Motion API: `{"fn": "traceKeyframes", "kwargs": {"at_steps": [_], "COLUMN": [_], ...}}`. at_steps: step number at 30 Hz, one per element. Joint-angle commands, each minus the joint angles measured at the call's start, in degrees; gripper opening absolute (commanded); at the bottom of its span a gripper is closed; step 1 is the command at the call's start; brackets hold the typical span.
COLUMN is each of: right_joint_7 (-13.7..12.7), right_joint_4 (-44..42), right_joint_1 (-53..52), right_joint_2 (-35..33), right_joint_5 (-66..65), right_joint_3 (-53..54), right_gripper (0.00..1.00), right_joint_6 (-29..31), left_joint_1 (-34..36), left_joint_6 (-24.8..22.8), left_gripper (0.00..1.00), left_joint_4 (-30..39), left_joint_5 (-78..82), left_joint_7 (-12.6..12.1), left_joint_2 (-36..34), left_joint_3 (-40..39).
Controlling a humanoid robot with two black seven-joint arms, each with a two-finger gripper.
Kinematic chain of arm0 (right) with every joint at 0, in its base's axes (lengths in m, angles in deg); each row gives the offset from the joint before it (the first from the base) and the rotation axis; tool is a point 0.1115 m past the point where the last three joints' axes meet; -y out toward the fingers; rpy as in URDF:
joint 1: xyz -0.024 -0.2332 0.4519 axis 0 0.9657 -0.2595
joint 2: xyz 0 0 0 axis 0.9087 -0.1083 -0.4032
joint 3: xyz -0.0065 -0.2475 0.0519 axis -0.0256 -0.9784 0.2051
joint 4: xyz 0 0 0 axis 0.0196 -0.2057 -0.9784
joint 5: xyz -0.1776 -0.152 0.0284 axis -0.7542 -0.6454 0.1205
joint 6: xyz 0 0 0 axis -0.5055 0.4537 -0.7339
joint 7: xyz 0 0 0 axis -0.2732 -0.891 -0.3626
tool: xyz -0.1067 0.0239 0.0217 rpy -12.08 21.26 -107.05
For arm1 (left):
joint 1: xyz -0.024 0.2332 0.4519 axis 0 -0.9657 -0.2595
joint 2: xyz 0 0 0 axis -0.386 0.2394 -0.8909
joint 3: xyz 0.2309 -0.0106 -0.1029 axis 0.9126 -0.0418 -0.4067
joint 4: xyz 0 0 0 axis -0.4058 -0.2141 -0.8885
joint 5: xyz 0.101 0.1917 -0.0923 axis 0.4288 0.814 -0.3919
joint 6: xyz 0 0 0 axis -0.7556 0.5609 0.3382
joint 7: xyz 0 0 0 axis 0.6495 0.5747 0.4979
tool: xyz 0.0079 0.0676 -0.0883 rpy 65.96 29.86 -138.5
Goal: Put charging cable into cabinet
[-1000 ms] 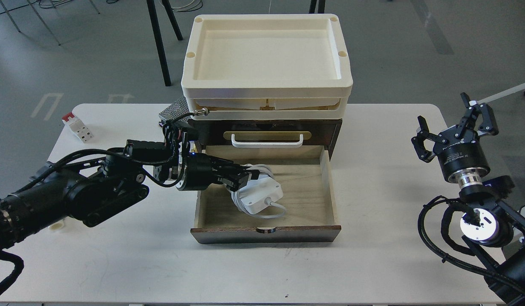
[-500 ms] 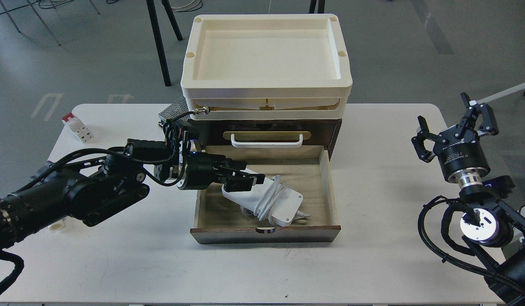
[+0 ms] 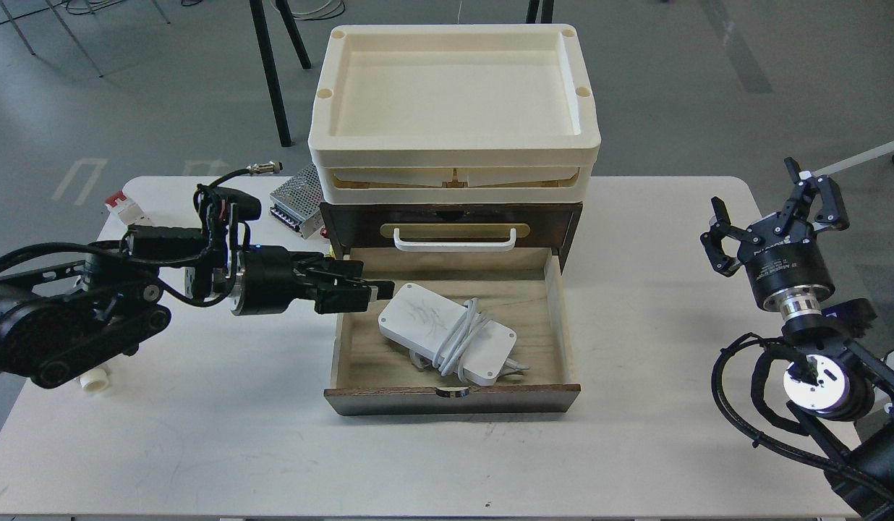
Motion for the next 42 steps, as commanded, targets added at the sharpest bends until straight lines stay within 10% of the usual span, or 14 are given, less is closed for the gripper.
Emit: {"fn": "traceKeyframes", "kwargs": {"at_steps": [1,14,42], "right_joint_7": [0.0,0.0,0.0], "right_joint_4": [0.0,0.09,0.44], "right_joint_1": [0.0,0.0,0.0], "right_joint_2": [0.0,0.0,0.0], "right_joint_5": [0.0,0.0,0.0], "right_joint_3": [0.0,-0.18,-0.09], "right_gripper": [0.99,0.99,0.99], "right_joint_6": [0.0,0.09,0.17], "left_joint_1": [-0.64,-6.79,-12.85], "left_joint_6": [0.14,0.58,-8.29], "left_gripper": [0.87,0.92,0.94], "left_joint_4": [0.52,-10.71,-41.05], "left_joint_5": [-9.36,-53.66,-86.82], "left_joint_7": [0.0,0.0,0.0], "left_joint_2": [-5.29,-14.18,13.59], "left_joint_3": [-0.61,-0.61,-12.48]}}
